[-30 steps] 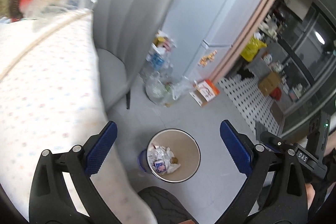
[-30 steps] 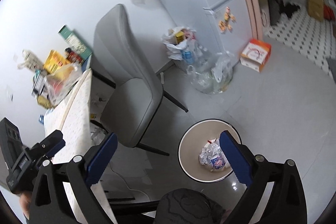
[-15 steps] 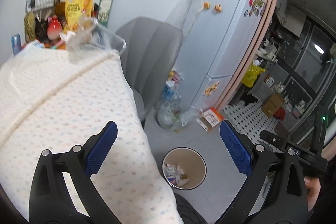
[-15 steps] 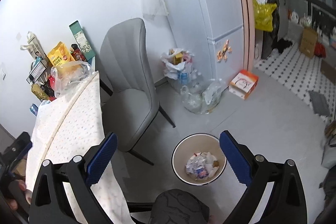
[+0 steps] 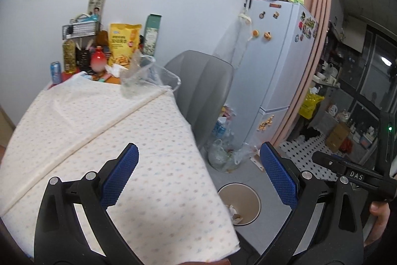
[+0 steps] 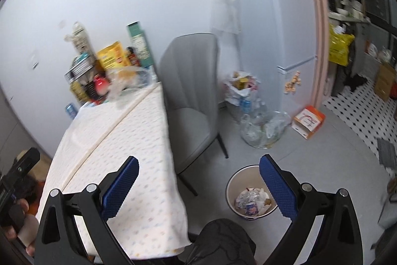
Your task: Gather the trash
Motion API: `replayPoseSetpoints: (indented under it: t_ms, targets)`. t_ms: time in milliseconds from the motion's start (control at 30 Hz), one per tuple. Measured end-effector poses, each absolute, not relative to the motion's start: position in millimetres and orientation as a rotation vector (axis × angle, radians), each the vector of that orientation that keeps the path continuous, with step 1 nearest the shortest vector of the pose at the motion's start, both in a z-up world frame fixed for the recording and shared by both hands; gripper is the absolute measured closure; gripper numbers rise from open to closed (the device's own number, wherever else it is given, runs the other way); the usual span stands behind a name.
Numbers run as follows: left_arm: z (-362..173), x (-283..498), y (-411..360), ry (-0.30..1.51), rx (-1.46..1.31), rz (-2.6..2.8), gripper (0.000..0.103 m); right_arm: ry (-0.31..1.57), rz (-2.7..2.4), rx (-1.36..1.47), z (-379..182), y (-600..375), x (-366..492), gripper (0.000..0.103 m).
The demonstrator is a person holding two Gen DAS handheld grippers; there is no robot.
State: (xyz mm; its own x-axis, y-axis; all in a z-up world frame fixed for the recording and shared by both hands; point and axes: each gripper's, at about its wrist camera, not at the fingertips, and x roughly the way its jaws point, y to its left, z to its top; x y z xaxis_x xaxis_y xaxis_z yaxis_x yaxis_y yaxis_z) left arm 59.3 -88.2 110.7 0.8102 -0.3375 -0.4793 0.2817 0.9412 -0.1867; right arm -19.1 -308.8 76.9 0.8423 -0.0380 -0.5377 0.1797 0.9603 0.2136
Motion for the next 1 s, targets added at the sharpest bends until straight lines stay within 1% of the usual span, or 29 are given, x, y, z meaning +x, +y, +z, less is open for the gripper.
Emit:
replayPoseSetpoints:
  t_ms: [200, 467, 1000]
  targets:
    - [125.6, 24.6, -65.7, 0.508, -0.088, -0.265, 0.006, 0.543, -0.053, 0.224, 86.1, -276.2, -38.8, 0.008]
    - [138.6, -14.7, -44.5, 0.467, -0.087, -0.22, 0.006, 0.522, -0.005, 0.203, 88.9, -256.3, -58.7, 0.008]
    - [124.1, -41.8, -36.9, 0.457, -0.08, -0.233, 0.006, 0.506, 0.053, 0.108, 81.9, -227.1, -80.3, 0.008]
